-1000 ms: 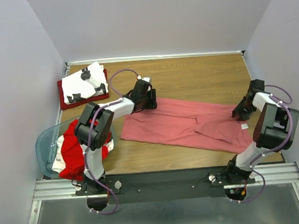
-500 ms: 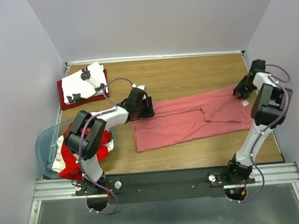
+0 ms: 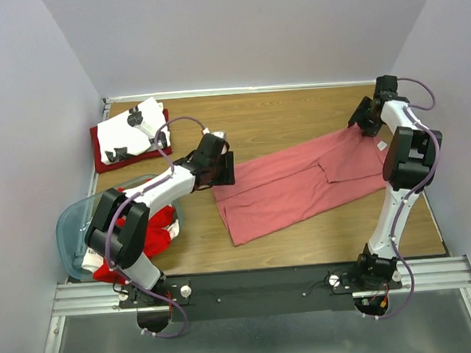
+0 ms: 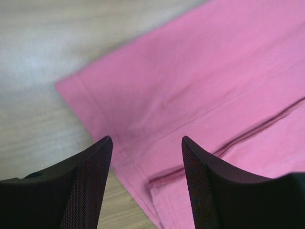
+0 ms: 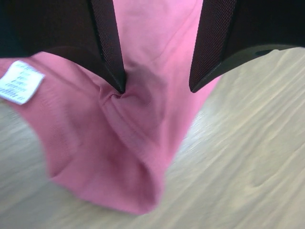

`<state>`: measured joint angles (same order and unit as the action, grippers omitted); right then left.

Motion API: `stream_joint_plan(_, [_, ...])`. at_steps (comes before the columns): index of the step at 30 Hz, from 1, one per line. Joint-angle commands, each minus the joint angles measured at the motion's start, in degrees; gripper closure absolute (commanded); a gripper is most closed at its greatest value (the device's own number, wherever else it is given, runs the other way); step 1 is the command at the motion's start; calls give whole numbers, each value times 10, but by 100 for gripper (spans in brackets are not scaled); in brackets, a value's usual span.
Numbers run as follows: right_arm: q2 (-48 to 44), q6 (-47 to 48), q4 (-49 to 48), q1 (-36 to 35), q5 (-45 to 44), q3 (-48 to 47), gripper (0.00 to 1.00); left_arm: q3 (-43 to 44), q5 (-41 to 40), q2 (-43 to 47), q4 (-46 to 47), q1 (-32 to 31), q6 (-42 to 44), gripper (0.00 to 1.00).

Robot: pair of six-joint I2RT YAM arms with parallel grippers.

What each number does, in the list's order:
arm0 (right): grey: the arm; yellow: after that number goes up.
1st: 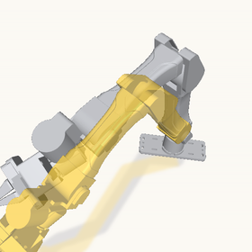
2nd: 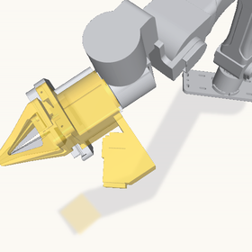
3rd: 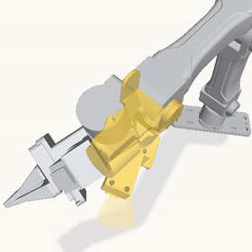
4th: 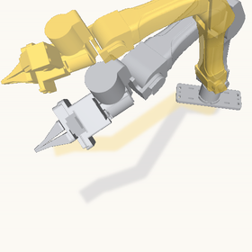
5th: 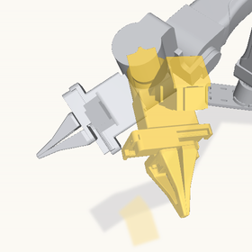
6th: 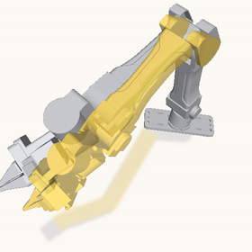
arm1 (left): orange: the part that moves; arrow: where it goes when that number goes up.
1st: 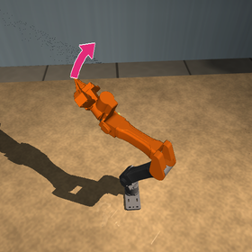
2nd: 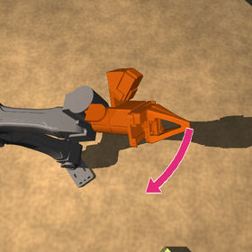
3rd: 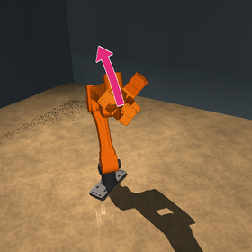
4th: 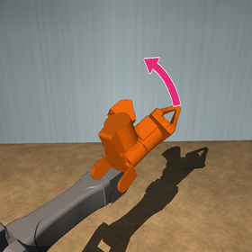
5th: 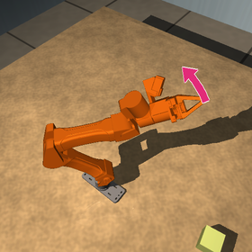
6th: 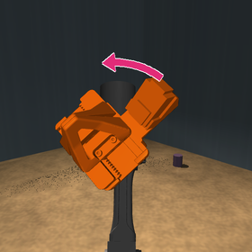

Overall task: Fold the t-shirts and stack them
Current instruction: Fold the tshirt

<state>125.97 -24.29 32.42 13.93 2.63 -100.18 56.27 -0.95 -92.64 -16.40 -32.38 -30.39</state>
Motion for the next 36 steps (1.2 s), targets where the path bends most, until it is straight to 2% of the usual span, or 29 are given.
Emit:
stream_joint_plan(1, [-70, 15, -4, -8, -2, -8, 35, 63, -37, 19, -21, -22, 76, 32])
stream_joint_plan(5, [-146, 32, 3, -8, -5, 59, 34, 75, -5, -1, -14, -62, 121, 32])
stream_joint_plan(10, [-234, 29, 18, -8, 10, 160, 33, 36, 82, 2, 14, -110, 146, 32])
stream_joint_plan(17, [-292, 2, 16, -8, 26, 286, 33, -13, 157, 46, 27, -161, 158, 32])
stream_joint_plan(25, [-222, 4, 12, -8, 16, 307, 33, -54, 190, 13, 61, -169, 154, 32])
stream_joint_plan(36, [-98, 2, 8, -8, -10, 235, 33, -105, 211, -14, 103, -176, 111, 32])
